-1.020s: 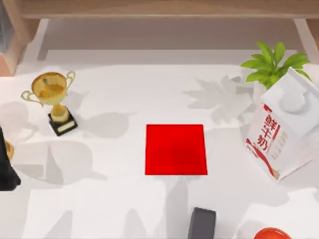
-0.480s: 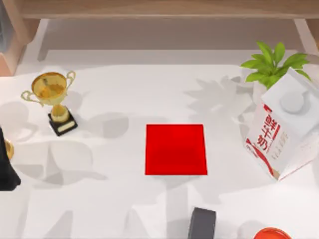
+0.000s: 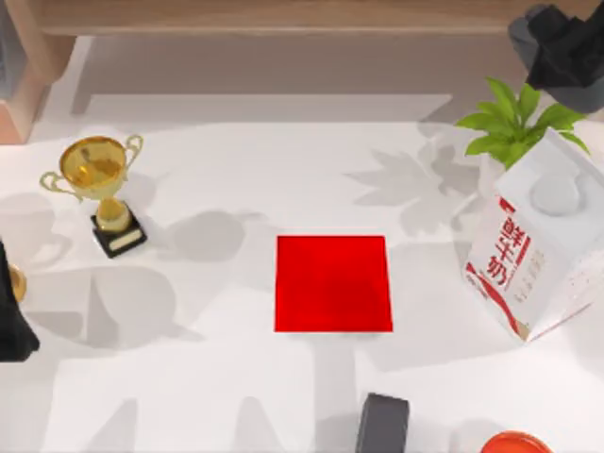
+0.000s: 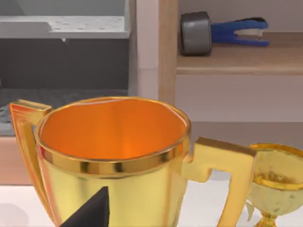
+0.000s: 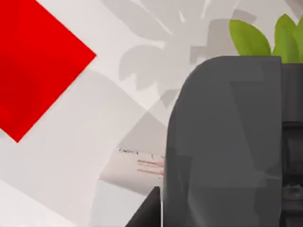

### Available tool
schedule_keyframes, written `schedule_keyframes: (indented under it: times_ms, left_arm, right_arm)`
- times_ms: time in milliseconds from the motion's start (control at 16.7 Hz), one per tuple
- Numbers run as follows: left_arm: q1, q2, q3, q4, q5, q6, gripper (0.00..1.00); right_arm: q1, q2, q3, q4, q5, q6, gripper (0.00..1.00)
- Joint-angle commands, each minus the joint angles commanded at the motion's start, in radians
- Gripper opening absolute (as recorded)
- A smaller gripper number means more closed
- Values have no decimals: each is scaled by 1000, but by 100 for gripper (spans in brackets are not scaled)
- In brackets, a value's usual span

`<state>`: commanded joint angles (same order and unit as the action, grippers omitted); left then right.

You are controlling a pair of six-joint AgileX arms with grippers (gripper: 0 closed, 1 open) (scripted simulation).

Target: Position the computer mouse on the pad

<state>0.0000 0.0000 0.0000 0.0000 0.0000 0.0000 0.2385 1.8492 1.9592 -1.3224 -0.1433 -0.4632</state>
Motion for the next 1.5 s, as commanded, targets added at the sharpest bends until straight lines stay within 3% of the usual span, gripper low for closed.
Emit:
schedule_keyframes:
  times_ms: [360,720,1020,1500]
  left_arm:
    - [0,0,0,0,0,0,100]
    - [0,0,0,0,0,0,100]
    - [0,0,0,0,0,0,100]
    - [0,0,0,0,0,0,100]
  right_arm:
    - [213,196,131,-20,38,585,0]
    - [367,405,180,-23,99,998,0]
    - [435,521,191,-26,130,1152,0]
    - [437,532,189,-25,131,1167,0]
